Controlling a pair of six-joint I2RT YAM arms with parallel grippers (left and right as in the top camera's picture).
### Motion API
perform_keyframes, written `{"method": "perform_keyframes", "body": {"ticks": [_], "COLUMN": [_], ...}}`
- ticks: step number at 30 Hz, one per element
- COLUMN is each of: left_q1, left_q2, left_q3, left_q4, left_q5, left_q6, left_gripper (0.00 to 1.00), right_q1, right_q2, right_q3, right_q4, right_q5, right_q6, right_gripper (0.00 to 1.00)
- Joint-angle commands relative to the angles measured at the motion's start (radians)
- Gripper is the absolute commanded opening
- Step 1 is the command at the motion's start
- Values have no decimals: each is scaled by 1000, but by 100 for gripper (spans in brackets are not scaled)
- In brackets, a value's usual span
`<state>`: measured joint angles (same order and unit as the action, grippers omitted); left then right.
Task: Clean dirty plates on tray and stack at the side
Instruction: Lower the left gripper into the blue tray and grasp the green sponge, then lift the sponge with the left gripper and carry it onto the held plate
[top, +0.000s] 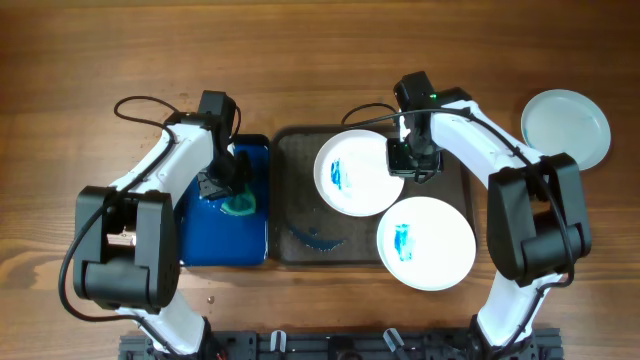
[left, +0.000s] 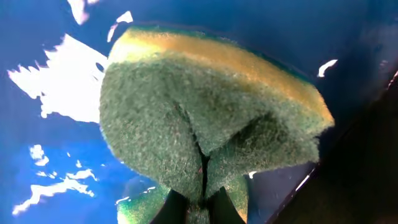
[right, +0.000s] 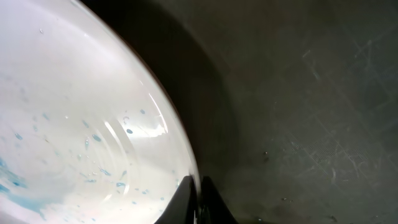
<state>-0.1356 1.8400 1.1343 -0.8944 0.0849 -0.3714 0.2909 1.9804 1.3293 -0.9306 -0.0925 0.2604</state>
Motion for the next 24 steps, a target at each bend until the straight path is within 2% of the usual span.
{"method": "perform_keyframes", "body": {"ticks": [1, 7, 10, 12, 16, 19, 24], "left_q1": [-8, -43, -94, -157, -307, -406, -467], "left_q2": [-82, -280, -362, -407, -441, -439, -439], "left_q3": [6, 6, 6, 6, 6, 6, 6], "left_q4": [-42, -97, -95, -94, -98, -117, -116], "left_q5": [-64, -287, -350, -460, -752, -952, -1091], "left_q6": [-47, -91, -114, -145, -180, -252, -268], "left_gripper": [4, 4, 4, 4, 4, 4, 4], "right_q1": [-2, -2, -2, -2, -2, -2, -2], "right_q2": [-11, -11, -11, -11, -11, -11, -11], "right_q3": [-13, -13, -13, -13, -13, -13, -13], "right_q4": [-7, -4, -2, 0, -2, -2, -2], "right_q5": [13, 13, 13, 13, 13, 13, 13], "right_q6": [-6, -6, -6, -5, -5, -5, -6], "right_gripper": [4, 4, 5, 5, 4, 4, 4]}}
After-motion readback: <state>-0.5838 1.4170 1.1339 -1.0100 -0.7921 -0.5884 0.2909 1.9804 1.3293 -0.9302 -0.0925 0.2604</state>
